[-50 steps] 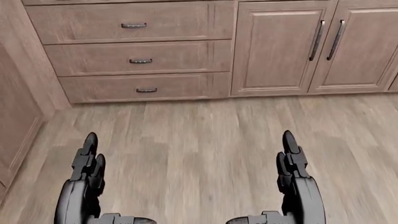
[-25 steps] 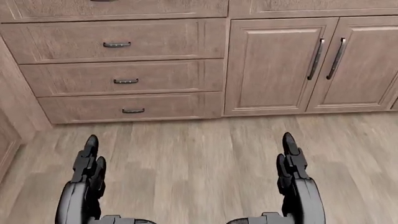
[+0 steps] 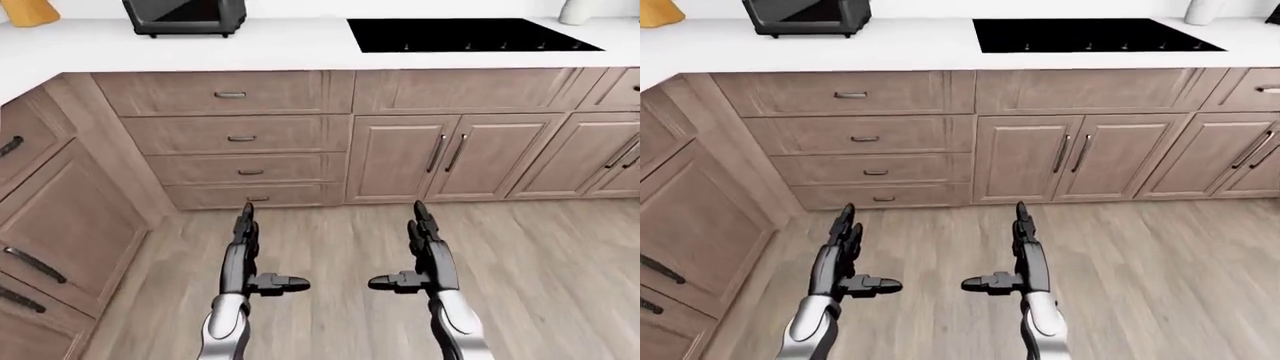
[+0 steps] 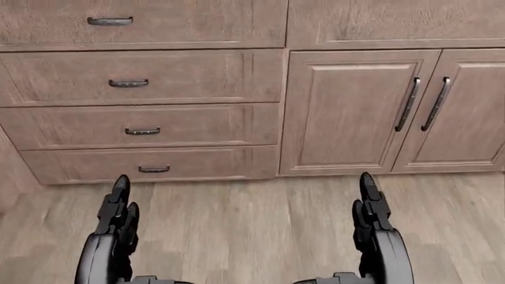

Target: Navigate to the shelves.

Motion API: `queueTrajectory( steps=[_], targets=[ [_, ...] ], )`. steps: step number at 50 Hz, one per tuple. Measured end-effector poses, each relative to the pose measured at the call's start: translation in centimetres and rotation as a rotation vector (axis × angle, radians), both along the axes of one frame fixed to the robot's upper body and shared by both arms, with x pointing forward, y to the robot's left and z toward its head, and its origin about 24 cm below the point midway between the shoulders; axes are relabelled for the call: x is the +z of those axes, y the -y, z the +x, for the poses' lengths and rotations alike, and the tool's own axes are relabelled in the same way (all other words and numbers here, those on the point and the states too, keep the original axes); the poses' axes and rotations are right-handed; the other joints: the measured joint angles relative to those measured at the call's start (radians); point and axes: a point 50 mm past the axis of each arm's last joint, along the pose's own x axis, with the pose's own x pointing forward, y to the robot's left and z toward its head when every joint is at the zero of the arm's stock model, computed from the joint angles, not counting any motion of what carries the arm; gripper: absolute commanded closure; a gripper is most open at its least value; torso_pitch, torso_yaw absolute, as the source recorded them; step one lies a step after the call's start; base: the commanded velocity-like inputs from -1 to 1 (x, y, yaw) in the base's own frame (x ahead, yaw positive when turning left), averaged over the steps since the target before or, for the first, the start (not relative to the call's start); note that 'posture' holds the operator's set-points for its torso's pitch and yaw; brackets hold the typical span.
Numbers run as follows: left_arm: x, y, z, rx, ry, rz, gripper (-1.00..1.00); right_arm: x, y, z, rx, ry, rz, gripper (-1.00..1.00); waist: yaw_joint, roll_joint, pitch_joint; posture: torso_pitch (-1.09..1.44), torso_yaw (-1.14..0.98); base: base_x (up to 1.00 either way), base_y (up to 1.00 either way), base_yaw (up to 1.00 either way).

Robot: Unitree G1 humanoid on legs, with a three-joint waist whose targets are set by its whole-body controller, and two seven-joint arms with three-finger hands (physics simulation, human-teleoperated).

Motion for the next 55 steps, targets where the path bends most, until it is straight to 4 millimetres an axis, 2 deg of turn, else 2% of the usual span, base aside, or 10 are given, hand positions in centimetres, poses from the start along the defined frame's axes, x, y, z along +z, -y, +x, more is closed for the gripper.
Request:
queueTrajectory(
  steps=[6, 9, 12, 17, 20, 42, 45, 48, 53, 55],
  targets=[
    [0.7, -0.4, 0.2, 0.015, 0.035, 0.005, -1.00, 0.6, -0.4, 0.4, 0.018, 0.041, 0.000, -1.00, -0.004, 0.039, 0.010, 0.00, 0.00, 0.00, 0.00, 0.00],
    [0.7, -0.3, 0.2, 0.011, 0.034, 0.004, -1.00, 0.6, -0.3, 0.2, 0.015, 0.036, 0.000, -1.00, -0.004, 0.084, 0.003, 0.00, 0.00, 0.00, 0.00, 0.00],
    [0.2, -0.8, 0.1, 0.029, 0.013, 0.012, -1.00, 0.2, -0.9, 0.2, 0.029, 0.012, 0.012, -1.00, -0.001, 0.062, 0.000, 0.00, 0.00, 0.00, 0.00, 0.00],
    [0.1, -1.0, 0.0, 0.040, -0.001, 0.015, -1.00, 0.6, -1.0, 0.4, 0.035, 0.028, 0.014, -1.00, 0.016, 0.066, -0.006, 0.00, 0.00, 0.00, 0.00, 0.00],
    [0.7, -0.9, 0.2, 0.035, 0.032, 0.013, -1.00, 0.8, -0.9, 0.4, 0.030, 0.041, 0.012, -1.00, 0.016, 0.038, -0.008, 0.00, 0.00, 0.00, -0.04, 0.00],
    [0.0, -0.9, 0.0, 0.032, 0.000, 0.012, -1.00, 0.1, -0.9, 0.3, 0.030, 0.006, 0.012, -1.00, 0.014, 0.086, 0.002, 0.00, 0.00, 0.00, -0.18, 0.00],
    [0.0, -1.2, -0.1, 0.045, -0.001, 0.016, -1.00, 0.2, -1.2, 0.4, 0.045, 0.014, 0.016, -1.00, 0.026, 0.108, -0.002, 0.00, 0.00, 0.00, -0.22, 0.00],
    [0.5, -1.0, 0.1, 0.040, 0.023, 0.015, -1.00, 0.4, -1.0, 0.4, 0.040, 0.019, 0.013, -1.00, 0.027, 0.090, -0.011, 0.00, 0.00, 0.00, -0.25, 0.00],
    [0.7, -0.9, 0.2, 0.035, 0.038, 0.016, -1.00, 0.7, -1.0, 0.4, 0.037, 0.036, 0.013, -1.00, 0.025, 0.012, -0.012, 0.00, 0.00, 0.00, -0.36, 0.00],
    [0.4, -0.4, 0.2, 0.022, 0.023, 0.003, -1.00, 0.6, -0.5, 0.4, 0.025, 0.031, 0.002, -1.00, 0.008, 0.019, -0.009, 0.00, 0.00, 0.00, -0.36, 0.00]
  ],
)
